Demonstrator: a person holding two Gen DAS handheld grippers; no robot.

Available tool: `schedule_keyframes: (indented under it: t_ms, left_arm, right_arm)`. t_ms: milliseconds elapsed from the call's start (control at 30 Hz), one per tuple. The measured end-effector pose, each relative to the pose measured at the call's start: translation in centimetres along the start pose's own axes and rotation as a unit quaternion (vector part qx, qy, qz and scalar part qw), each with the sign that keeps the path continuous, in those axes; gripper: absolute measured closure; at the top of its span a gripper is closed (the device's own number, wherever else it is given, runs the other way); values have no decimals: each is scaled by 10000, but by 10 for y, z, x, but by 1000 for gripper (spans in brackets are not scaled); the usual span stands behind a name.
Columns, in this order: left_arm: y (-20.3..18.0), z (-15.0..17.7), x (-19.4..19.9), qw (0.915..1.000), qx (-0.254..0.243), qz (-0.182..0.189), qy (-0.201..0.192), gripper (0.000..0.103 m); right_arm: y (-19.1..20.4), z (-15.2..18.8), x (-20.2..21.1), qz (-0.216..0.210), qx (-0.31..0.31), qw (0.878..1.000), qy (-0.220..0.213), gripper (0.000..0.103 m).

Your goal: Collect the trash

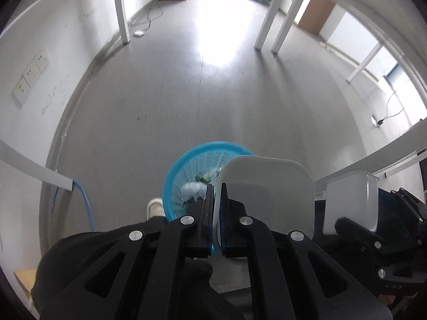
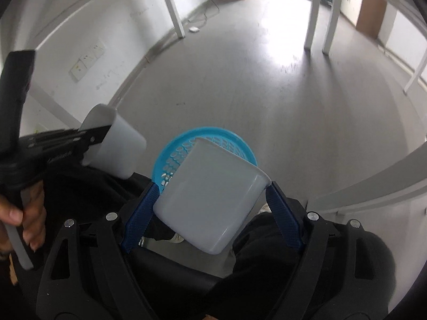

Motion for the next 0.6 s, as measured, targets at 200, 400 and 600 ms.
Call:
schedule_keyframes:
  t_ms: [200, 400, 600]
  left_arm:
    - [2, -2, -17, 9994, -34, -147, 319, 100]
    - [9, -6, -24, 9988, 185, 1, 464, 100]
    - [6, -10, -39, 9984, 151, -104, 542, 100]
  right_arm:
    - [5, -7, -32, 15, -96, 9996, 250, 25]
    - [0, -13, -60, -134, -268, 9982, 515, 25]
    - [-7, -20, -93, -279, -442, 9953, 817, 25]
Point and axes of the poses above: each gripper's, at about its wrist camera, not at the fingertips, and x roughly against the way its jaws point, y to its left, z to its underside, the point moved 1 cm from there along -x, roughly the way its jaws point, and after that the axes turned 6 degrees about x, right-handed, at the moved point
